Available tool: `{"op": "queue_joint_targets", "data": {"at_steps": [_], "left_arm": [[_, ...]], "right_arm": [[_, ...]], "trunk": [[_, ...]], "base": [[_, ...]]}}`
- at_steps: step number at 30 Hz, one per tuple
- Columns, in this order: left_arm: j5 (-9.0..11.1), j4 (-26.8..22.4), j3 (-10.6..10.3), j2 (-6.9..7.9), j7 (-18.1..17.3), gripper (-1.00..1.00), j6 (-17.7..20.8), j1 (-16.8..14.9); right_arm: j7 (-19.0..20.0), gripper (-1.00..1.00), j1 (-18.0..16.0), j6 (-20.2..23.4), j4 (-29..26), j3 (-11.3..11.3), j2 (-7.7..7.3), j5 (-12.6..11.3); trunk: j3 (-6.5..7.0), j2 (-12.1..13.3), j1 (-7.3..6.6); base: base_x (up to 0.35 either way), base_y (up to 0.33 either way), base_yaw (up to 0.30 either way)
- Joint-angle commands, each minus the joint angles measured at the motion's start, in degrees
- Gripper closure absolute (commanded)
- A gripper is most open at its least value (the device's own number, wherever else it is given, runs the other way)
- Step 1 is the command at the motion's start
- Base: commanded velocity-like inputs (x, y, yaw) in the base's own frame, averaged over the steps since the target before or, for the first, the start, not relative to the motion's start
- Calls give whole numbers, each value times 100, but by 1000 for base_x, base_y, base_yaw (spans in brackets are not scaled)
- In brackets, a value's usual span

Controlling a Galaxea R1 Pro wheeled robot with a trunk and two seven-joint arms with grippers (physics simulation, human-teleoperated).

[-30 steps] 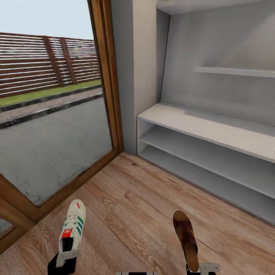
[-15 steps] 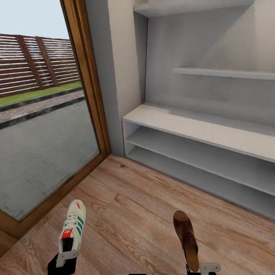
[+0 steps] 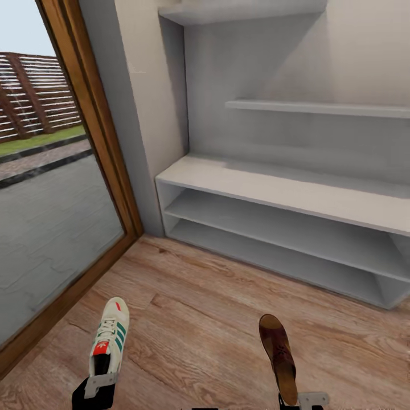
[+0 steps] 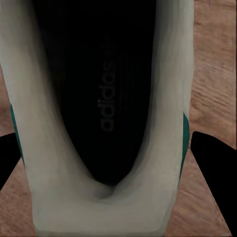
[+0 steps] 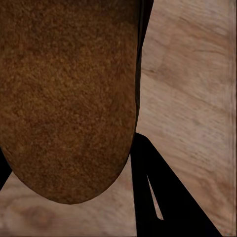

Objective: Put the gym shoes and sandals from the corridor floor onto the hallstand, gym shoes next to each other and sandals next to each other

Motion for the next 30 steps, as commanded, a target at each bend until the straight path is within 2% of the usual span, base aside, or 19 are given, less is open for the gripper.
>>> {"op": "queue_joint_targets", "data": {"at_steps": [1,13,30], "left_arm": [[-60,2,38,-3,2,100,-24,-3],[-62,2,28,-11,2,100,-24,-3],[-63,10,27,-21,2,100,-24,-3]], "right_arm": [[-48,100,-5,-7,5,15,-1,24],[-57,100,-5,-8,3,16,-6,24],[-48,100,-5,0,3,22,0,25]], "trunk": [[-4,-2,-1],[-4,-2,-1],[6,-2,-1]], "base": [[70,-163,-265],[65,-246,-260],[1,-275,-42]]}}
